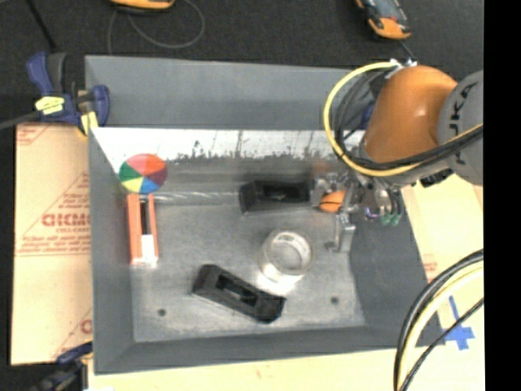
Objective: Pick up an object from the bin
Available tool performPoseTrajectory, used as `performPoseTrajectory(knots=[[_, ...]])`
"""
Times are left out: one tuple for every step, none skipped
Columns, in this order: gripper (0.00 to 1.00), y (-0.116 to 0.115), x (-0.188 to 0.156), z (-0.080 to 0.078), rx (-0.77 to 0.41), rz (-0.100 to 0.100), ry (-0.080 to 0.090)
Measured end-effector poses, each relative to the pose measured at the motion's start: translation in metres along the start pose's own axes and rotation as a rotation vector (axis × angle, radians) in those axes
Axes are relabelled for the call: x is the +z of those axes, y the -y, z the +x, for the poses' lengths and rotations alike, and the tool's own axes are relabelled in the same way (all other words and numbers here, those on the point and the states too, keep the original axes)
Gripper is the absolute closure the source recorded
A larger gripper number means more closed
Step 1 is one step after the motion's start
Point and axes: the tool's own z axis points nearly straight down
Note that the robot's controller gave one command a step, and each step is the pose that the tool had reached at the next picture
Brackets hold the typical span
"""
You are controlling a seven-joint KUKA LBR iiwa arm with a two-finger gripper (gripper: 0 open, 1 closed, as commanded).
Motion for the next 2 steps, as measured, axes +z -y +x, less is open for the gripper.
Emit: performPoseTrajectory(knots=[[0.0,-0.022,0.069,0.011,-0.053,-0.003,-0.005],[0.0,-0.066,0.088,0.003,0.022,0.007,-0.007]])
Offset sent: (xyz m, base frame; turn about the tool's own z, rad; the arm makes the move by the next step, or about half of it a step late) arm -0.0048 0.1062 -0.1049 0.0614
